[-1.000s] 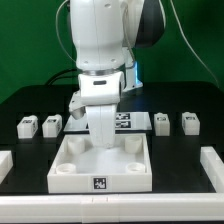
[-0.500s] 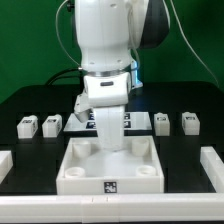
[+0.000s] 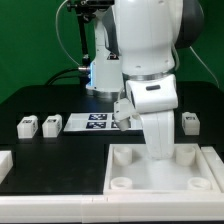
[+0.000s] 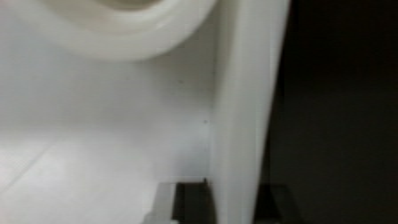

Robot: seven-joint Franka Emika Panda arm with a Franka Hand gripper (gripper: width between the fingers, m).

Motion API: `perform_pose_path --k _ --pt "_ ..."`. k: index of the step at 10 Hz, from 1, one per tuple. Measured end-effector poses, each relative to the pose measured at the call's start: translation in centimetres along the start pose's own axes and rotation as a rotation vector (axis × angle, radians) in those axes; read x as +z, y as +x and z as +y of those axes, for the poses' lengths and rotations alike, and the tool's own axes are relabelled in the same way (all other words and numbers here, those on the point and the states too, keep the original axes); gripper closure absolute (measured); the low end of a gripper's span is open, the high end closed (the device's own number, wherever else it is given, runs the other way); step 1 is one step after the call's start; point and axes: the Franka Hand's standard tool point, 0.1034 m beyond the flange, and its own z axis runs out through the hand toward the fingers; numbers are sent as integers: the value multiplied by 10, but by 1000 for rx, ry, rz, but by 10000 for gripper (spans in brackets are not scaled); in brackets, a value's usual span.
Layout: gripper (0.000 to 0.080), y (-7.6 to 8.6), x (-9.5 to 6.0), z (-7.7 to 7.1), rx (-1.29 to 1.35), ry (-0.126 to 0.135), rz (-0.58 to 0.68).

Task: Assemble one leg

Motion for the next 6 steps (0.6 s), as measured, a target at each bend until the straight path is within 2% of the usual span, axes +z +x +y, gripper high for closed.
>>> perform_pose_path --k 1,3,4,5,6 --pt "735 3 0 0 6 12 0" --pt "735 2 0 0 0 14 4" --pt "678 2 0 0 5 14 4" --pt "678 1 1 0 6 15 3" --pt "543 1 1 0 6 15 3"
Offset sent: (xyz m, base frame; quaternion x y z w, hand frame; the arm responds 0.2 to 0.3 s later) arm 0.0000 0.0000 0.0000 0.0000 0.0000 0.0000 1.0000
